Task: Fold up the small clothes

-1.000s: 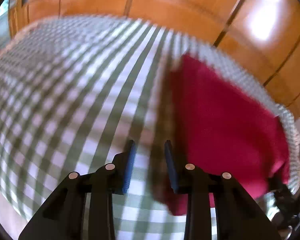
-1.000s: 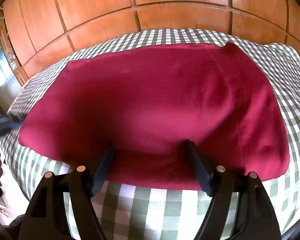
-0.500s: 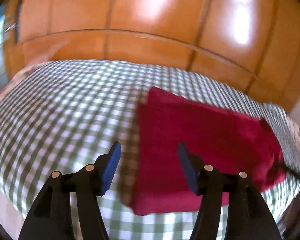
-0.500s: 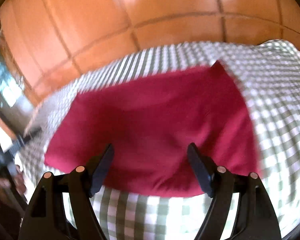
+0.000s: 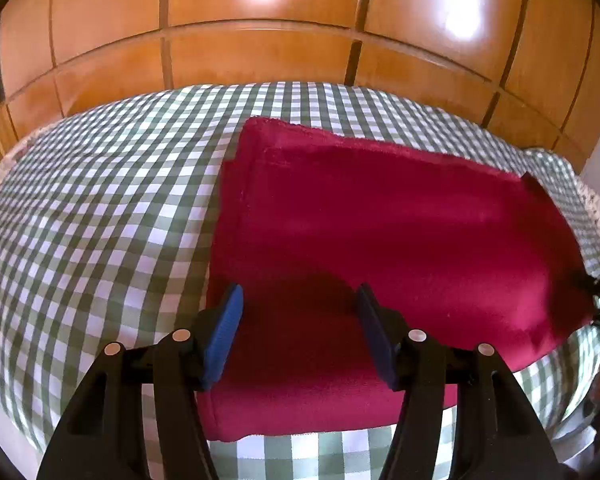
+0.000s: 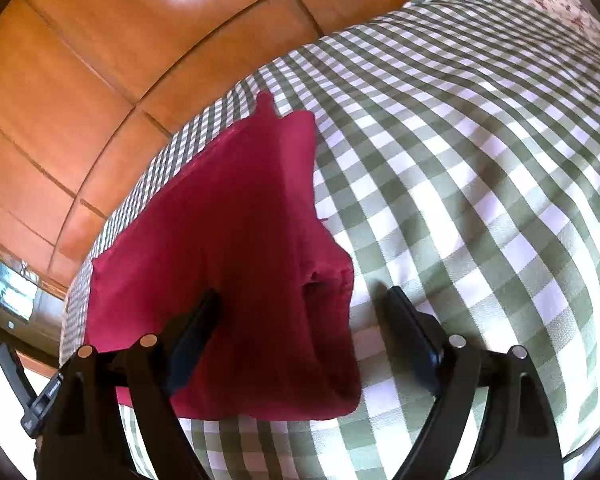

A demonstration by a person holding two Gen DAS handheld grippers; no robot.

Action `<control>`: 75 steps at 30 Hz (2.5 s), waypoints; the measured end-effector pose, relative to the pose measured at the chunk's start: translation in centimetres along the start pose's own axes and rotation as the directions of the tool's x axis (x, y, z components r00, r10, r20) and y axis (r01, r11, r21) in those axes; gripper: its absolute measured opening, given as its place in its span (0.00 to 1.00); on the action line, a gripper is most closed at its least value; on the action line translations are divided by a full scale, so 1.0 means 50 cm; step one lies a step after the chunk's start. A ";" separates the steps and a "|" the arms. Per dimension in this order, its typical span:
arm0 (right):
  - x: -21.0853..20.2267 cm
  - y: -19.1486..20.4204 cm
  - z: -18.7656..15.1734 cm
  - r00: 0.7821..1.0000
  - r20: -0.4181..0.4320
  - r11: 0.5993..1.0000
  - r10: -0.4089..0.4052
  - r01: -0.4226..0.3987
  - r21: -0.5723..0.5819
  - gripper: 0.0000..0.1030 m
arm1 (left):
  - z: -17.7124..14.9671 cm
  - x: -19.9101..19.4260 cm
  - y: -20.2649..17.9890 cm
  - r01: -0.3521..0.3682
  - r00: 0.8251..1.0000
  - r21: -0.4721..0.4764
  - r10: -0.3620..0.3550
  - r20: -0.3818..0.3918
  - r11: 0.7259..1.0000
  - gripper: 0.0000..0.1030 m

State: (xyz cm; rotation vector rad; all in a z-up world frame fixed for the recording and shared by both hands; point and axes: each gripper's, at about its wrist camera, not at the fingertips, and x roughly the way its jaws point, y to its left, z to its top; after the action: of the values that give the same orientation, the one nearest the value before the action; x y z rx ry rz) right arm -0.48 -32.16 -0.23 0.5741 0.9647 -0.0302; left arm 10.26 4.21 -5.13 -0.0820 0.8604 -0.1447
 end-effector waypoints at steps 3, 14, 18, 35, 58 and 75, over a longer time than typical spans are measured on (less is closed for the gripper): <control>0.004 0.018 -0.002 0.999 -0.035 0.999 0.035 -0.036 -0.006 0.56 | 0.000 0.010 -0.005 -0.016 1.000 0.021 0.016 0.002 1.000 0.56; 0.014 0.055 -0.005 0.995 -0.087 0.999 0.041 -0.043 -0.028 0.19 | -0.008 0.013 -0.009 -0.005 1.000 0.010 0.004 0.015 1.000 0.59; 0.000 0.090 0.006 0.993 -0.077 0.996 0.086 -0.088 -0.024 0.18 | -0.008 0.011 -0.003 0.018 1.000 -0.003 -0.018 0.015 1.000 0.59; 0.077 0.527 -0.063 0.932 -0.227 0.872 0.284 -0.349 -0.342 0.16 | 0.037 -0.073 0.142 0.457 0.889 -0.247 -0.441 0.121 0.854 0.59; 0.026 0.483 -0.172 0.906 -0.301 0.766 0.296 -0.414 -0.492 0.65 | 0.090 0.049 0.182 0.563 0.772 -0.498 -0.635 0.030 0.660 0.76; 0.113 0.525 -0.244 0.955 -0.271 0.738 0.121 -0.269 -0.619 0.58 | 0.064 0.014 0.156 0.211 0.963 -0.218 -0.241 -0.120 0.953 0.23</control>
State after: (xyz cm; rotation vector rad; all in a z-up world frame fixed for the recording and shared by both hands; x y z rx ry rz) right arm 0.62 -2.77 1.82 0.0186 1.0402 0.5586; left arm 13.86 11.85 -4.59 -0.3676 1.0096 -0.2808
